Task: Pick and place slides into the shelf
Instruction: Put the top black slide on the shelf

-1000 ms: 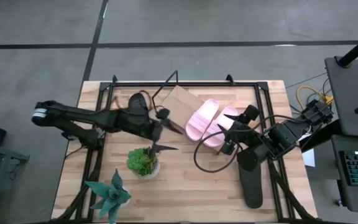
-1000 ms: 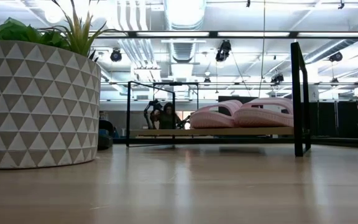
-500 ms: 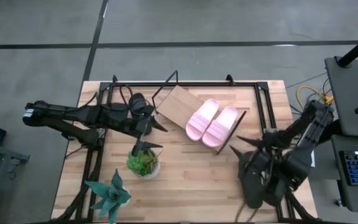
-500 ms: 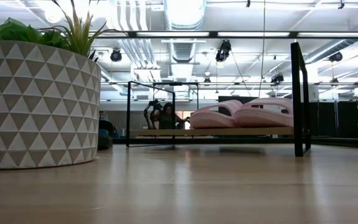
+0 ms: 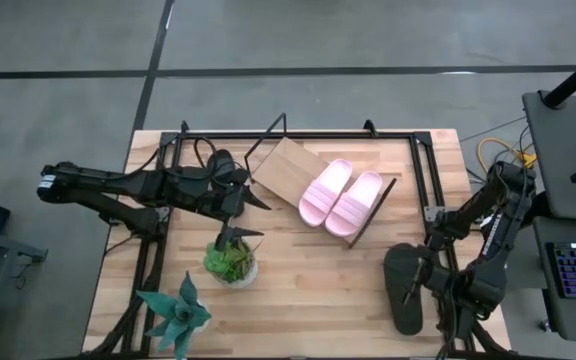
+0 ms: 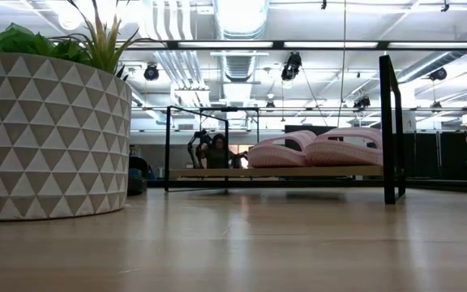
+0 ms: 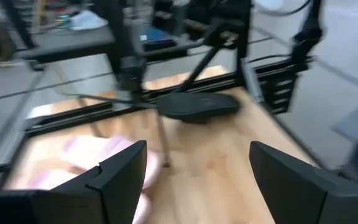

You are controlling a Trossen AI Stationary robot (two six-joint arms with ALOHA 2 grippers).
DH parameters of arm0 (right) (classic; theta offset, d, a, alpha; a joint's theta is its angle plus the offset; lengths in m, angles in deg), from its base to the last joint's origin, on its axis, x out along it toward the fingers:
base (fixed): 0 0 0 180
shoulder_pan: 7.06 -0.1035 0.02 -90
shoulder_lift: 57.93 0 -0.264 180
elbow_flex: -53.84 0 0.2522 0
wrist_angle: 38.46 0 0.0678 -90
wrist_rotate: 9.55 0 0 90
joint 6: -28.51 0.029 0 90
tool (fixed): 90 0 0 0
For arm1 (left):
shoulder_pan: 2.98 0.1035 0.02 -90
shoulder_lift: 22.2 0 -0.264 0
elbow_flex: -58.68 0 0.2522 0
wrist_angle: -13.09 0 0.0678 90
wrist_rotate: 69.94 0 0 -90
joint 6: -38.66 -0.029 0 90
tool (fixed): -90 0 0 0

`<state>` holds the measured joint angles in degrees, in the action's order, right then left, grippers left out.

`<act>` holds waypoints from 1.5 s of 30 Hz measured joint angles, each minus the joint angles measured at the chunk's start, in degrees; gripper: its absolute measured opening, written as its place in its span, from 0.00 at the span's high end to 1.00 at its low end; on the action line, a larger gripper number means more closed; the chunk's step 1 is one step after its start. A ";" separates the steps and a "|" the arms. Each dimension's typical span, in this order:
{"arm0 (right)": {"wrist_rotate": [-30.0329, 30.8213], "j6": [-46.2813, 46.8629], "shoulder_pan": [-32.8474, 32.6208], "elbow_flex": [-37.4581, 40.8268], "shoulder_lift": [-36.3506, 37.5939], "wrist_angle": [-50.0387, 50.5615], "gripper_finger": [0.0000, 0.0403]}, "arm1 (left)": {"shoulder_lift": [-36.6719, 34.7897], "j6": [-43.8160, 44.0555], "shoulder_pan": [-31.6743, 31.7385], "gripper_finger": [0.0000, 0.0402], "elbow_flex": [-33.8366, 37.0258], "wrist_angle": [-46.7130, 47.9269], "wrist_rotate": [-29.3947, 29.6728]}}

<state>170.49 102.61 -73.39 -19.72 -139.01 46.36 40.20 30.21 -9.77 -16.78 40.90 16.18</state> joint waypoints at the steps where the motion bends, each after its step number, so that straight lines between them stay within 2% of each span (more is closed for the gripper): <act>1: -0.09 -0.25 0.02 -0.33 0.02 0.25 0.54 | 0.05 -0.79 -0.01 0.33 0.00 -0.06 1.64; 4: -0.39 -3.69 0.38 -2.59 0.02 0.08 0.54 | 0.16 -1.40 0.05 0.33 0.00 -0.16 4.96; 12: -0.30 -17.06 -0.33 -11.17 0.02 0.06 0.54 | -0.63 -1.36 0.05 0.33 -0.11 0.25 5.87; 14: -0.26 -20.29 -0.25 -12.24 0.12 0.25 0.54 | -1.21 -1.60 0.05 0.33 -0.11 0.65 10.87; 17: 0.01 -23.80 0.38 -13.18 0.33 0.43 0.54 | -1.71 -4.30 0.47 0.33 -0.39 1.12 25.59; 19: 0.00 -25.97 0.73 -13.48 0.37 0.62 0.54 | -2.18 -5.36 1.57 0.33 -1.01 4.21 32.11; 23: 0.01 -30.41 1.69 -13.74 0.44 0.69 0.54 | -2.46 -1.96 5.64 0.33 -1.77 11.03 31.95; 27: 0.00 -33.68 3.20 -13.74 0.44 0.69 0.54 | -1.75 -0.87 10.08 0.33 -1.66 13.55 29.28; 34: -0.02 -34.09 5.32 -13.74 0.46 0.63 0.54 | -0.33 1.88 17.88 0.33 -1.94 20.46 28.00; 45: -0.02 -34.31 6.84 -13.74 0.48 0.69 0.54 | 1.71 14.87 23.35 0.33 -1.73 37.45 28.84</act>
<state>170.47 68.30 -66.55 -33.46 -138.53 47.04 41.91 45.08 13.57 -18.50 78.35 45.02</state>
